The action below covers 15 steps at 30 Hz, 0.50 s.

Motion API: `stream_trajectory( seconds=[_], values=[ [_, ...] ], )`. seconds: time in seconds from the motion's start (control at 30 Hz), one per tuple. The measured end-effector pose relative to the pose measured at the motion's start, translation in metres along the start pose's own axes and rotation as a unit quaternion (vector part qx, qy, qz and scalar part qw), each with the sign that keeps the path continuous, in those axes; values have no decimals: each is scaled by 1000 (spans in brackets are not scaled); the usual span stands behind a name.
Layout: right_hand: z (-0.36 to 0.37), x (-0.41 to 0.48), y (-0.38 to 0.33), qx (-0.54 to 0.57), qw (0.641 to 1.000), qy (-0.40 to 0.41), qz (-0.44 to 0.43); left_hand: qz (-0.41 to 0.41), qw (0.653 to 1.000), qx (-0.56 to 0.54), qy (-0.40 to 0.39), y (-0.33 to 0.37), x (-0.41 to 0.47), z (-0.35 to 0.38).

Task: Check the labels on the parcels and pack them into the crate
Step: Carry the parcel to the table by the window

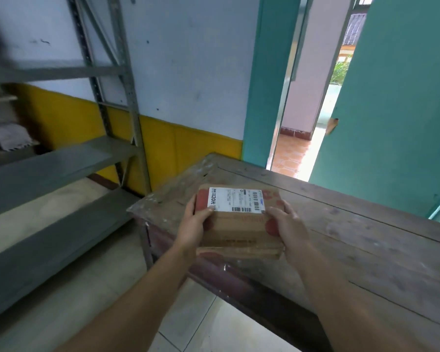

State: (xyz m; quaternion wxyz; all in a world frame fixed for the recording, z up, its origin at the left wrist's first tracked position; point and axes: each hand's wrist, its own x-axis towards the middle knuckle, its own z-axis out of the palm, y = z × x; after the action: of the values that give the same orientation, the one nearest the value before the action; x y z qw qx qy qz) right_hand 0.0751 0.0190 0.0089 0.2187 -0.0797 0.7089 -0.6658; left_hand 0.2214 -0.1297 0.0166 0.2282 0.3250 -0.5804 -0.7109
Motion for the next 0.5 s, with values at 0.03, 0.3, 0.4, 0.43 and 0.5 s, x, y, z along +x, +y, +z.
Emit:
stream_trajectory(
  seconds=[0.03, 0.3, 0.4, 0.43, 0.5],
  values=[
    [5, -12, -2, -3, 1000, -6, -10, -1, 1000, -3, 7, 0, -12, -8],
    [67, -106, 6, 17, 992, -122, 3, 12, 994, -4, 112, -5, -115, -94],
    [95, -143, 12, -6, 988, -155, 0, 10, 988, -18, 153, -6, -156, -132],
    [104, -155, 14, -12, 986, -165, -4, 9, 986, -24, 167, -7, -170, -144],
    [123, -178, 15, -25, 981, -194, -17, 15, 980, -31, 196, -9, -197, -168]
  ],
)
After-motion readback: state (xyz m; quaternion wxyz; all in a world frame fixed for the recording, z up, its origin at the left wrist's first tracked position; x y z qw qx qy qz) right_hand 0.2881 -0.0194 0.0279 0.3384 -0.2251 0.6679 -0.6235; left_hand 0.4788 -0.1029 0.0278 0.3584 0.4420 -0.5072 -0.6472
